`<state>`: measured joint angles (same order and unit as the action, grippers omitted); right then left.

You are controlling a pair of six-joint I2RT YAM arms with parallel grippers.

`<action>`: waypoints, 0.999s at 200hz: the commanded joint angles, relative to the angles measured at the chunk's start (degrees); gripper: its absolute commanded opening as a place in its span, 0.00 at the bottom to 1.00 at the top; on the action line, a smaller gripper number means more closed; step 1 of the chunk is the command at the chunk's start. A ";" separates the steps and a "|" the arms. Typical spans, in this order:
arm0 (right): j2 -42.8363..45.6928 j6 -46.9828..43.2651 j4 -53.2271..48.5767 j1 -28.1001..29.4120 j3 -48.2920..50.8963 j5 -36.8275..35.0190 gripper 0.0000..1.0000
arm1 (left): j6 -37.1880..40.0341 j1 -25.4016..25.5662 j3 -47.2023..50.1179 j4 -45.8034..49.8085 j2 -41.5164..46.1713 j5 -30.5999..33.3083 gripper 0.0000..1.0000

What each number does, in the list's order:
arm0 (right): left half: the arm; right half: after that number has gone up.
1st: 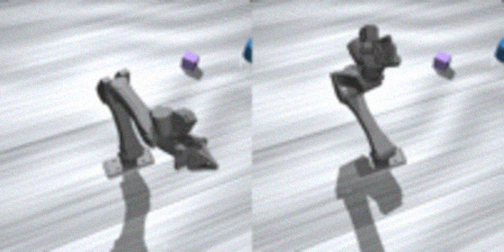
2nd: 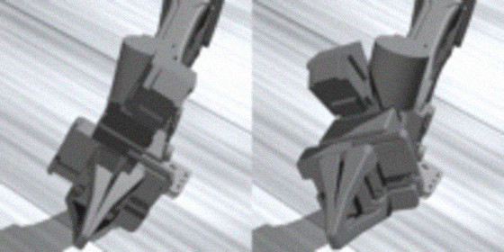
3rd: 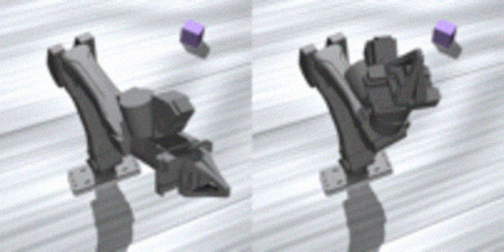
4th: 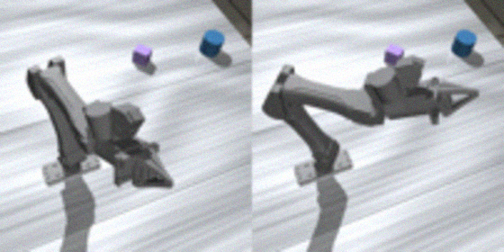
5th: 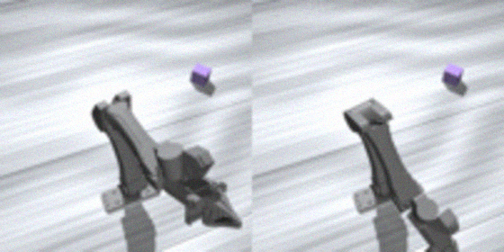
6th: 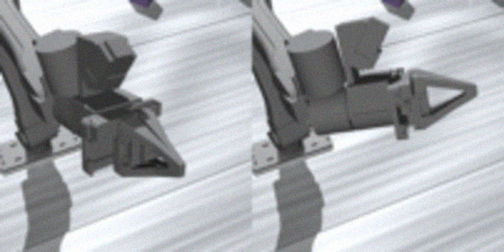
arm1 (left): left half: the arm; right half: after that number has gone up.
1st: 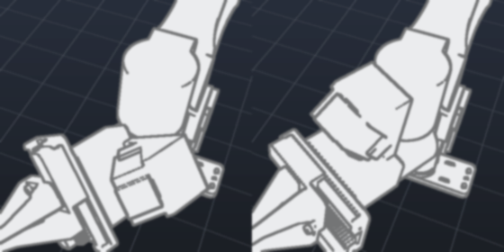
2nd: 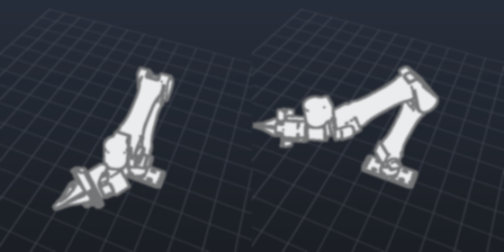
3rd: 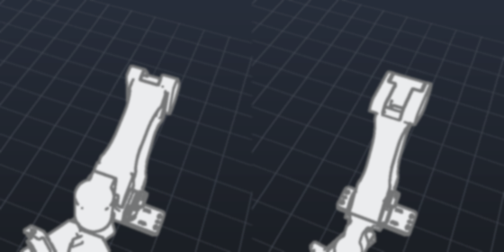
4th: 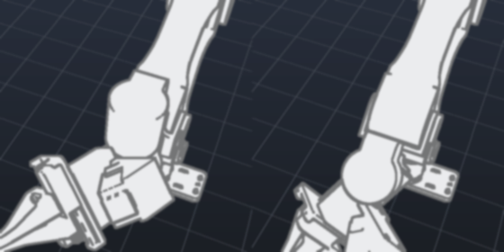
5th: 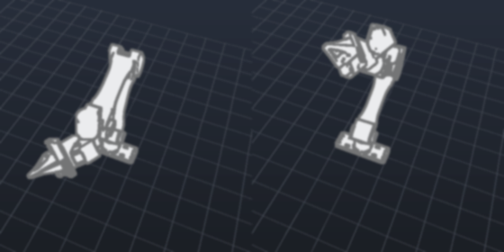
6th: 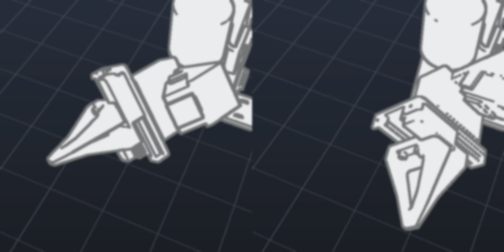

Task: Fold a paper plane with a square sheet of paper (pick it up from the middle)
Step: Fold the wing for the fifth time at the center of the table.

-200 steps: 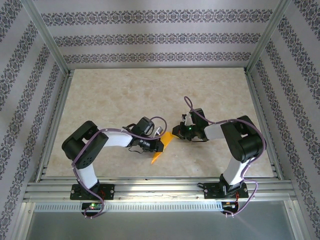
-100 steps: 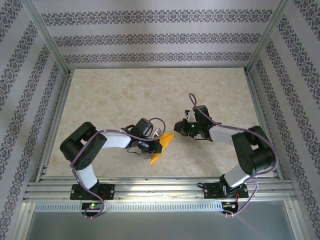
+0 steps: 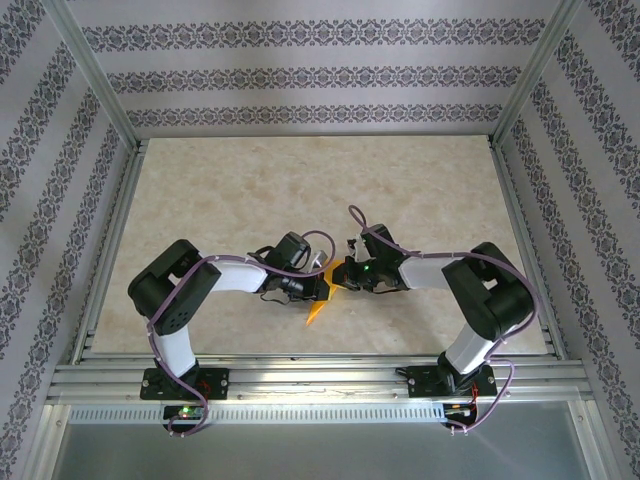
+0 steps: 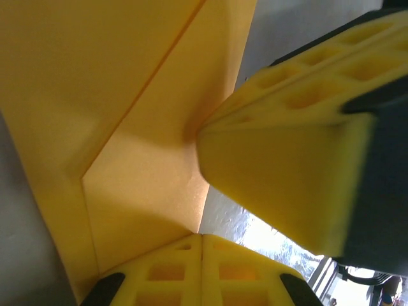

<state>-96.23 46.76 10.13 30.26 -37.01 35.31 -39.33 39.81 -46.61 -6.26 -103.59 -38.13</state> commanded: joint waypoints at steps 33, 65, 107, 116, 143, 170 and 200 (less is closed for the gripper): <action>-5.18 0.00 -4.84 -0.50 -1.46 -6.64 0.00 | 0.36 0.53 -0.42 1.23 0.34 2.52 0.07; -6.91 -0.18 -5.21 -1.25 -0.69 -7.80 0.00 | 0.56 0.61 0.26 3.15 3.38 -0.91 0.09; -7.05 -0.27 -5.56 -1.42 -0.51 -8.01 0.00 | 1.29 0.85 2.78 6.52 4.52 -2.12 0.08; -7.06 -0.27 -5.65 -1.53 -0.51 -7.89 0.00 | 1.43 1.04 3.61 6.68 4.82 -1.95 0.08; -7.10 -0.58 -6.24 -1.71 -0.59 -7.97 0.00 | 2.52 1.28 4.60 8.94 5.50 -0.68 0.08; -7.13 -0.84 -6.70 -1.96 -0.58 -8.24 0.00 | 3.27 1.82 6.45 11.09 6.82 0.20 0.07; -7.33 -0.88 -6.97 -2.14 -0.47 -8.58 0.00 | 3.10 2.29 8.79 11.80 10.12 -0.28 0.07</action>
<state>-99.46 46.74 8.95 29.12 -38.89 35.94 -37.74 40.71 -40.34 -0.60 -96.20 -38.33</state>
